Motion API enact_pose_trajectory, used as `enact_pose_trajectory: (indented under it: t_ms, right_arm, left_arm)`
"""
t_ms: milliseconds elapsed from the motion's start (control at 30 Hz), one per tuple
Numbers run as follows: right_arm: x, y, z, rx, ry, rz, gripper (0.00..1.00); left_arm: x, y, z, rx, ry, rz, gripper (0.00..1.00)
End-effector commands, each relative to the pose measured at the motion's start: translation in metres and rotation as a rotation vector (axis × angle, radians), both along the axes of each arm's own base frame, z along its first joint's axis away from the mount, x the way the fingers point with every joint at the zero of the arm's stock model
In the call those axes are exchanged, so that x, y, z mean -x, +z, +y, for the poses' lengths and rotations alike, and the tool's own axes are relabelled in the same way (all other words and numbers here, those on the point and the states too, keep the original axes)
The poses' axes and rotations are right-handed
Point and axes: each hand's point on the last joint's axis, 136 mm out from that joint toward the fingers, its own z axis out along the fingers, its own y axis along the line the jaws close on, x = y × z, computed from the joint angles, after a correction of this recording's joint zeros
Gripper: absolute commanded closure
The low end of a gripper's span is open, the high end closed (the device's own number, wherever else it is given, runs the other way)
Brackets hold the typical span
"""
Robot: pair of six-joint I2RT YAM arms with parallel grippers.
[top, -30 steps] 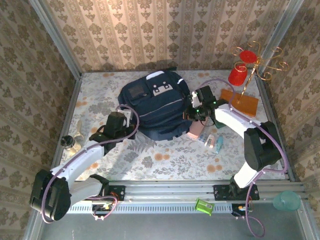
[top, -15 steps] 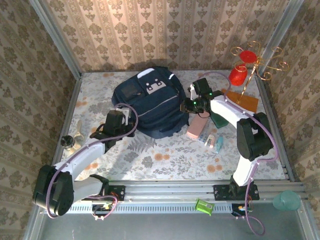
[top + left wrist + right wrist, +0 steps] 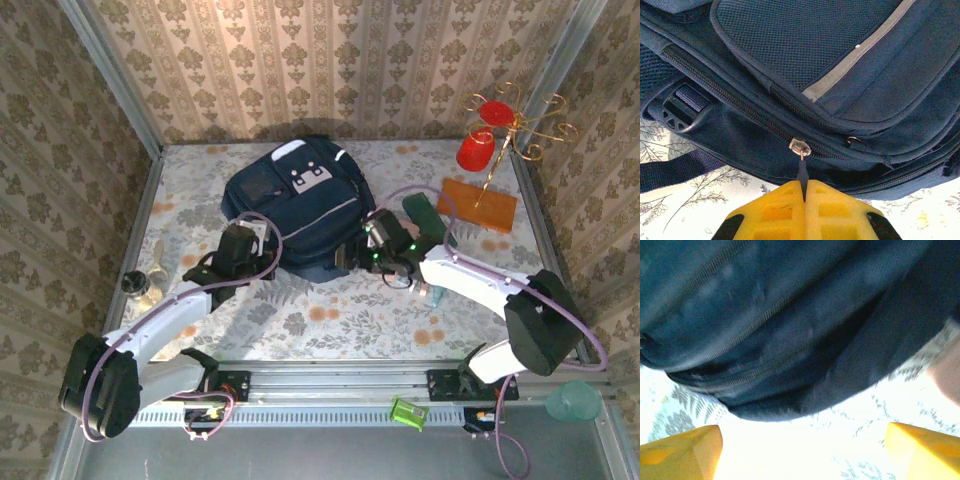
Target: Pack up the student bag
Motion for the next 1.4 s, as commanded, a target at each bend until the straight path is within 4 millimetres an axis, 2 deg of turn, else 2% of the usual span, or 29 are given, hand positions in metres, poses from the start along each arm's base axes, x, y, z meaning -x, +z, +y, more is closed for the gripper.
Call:
enact_pose_trajectory:
  t_ms: [0, 67, 200, 300, 333, 433, 600, 700, 800, 1033, 1367]
  right_arm:
    - [-0.011, -0.011, 0.009, -0.065, -0.135, -0.009, 0.13]
    - [-0.015, -0.019, 0.018, -0.106, -0.154, -0.002, 0.13]
    - [-0.031, -0.021, 0.040, -0.193, -0.144, -0.024, 0.16]
    - [-0.039, -0.027, 0.040, -0.191, -0.165, -0.025, 0.33]
    - [-0.040, -0.029, 0.037, -0.191, -0.180, -0.029, 0.43]
    - [-0.039, -0.030, 0.023, -0.179, -0.225, -0.054, 0.66]
    - [-0.036, -0.016, 0.004, -0.192, -0.247, -0.093, 0.89]
    - [-0.036, -0.004, -0.005, -0.197, -0.257, -0.121, 1.00]
    - [-0.038, 0.005, -0.007, -0.208, -0.258, -0.139, 1.00]
    - [-0.041, 0.014, 0.001, -0.249, -0.228, -0.154, 1.00]
    - [-0.038, 0.015, 0.006, -0.287, -0.201, -0.167, 1.00]
  left_arm:
    - [0.004, 0.011, -0.005, 0.012, -0.025, -0.012, 1.00]
    - [0.005, 0.010, -0.004, 0.009, -0.027, -0.013, 1.00]
    - [0.006, 0.006, -0.001, -0.012, -0.021, -0.012, 1.00]
    - [0.005, 0.004, 0.002, -0.026, -0.012, -0.013, 1.00]
    - [0.005, 0.002, 0.004, -0.032, -0.009, -0.013, 1.00]
    - [0.001, 0.002, 0.010, -0.043, 0.017, -0.020, 1.00]
    - [-0.012, 0.002, 0.033, -0.069, 0.093, -0.037, 1.00]
    - [-0.024, 0.004, 0.057, -0.093, 0.166, -0.050, 1.00]
    - [-0.033, 0.007, 0.071, -0.102, 0.219, -0.070, 1.00]
    - [-0.065, 0.003, 0.097, -0.146, 0.310, -0.081, 1.00]
    - [-0.113, -0.011, 0.113, -0.178, 0.375, -0.064, 1.00]
